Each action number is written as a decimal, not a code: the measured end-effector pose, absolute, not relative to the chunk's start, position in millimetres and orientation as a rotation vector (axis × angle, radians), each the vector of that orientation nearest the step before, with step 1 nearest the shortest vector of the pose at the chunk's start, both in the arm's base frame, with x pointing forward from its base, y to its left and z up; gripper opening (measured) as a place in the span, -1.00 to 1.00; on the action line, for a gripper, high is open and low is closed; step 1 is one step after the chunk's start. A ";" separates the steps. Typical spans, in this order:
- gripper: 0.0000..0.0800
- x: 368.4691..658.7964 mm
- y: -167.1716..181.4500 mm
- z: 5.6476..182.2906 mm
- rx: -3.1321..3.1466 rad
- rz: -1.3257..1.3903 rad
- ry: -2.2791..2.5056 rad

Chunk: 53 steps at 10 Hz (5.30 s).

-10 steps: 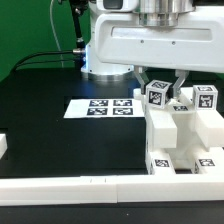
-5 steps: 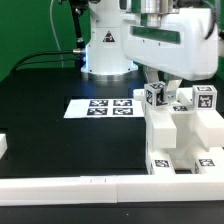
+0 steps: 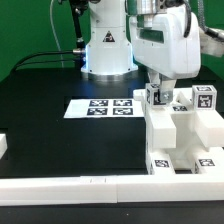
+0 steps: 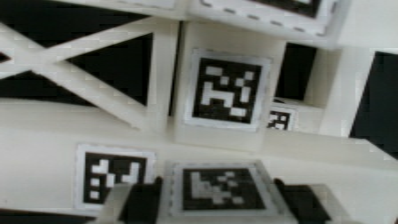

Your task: Assemble chair

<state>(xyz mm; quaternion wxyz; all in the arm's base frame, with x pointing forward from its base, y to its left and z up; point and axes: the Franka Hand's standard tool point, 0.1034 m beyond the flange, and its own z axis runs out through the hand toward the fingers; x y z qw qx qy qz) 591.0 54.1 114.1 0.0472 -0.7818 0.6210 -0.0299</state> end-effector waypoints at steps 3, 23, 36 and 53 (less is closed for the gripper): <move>0.59 592.0 49.1 115.6 -2.787 -0.099 1.277; -0.14 591.7 48.5 111.6 -2.279 -0.044 1.976; -0.06 591.6 49.8 115.8 -3.029 -0.070 0.584; 0.62 590.9 53.1 115.6 -2.749 -0.046 1.274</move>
Offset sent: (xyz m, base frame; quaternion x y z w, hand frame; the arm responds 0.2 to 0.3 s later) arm -0.0035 0.0059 0.0014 -0.0193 -0.0278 -0.3811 0.9239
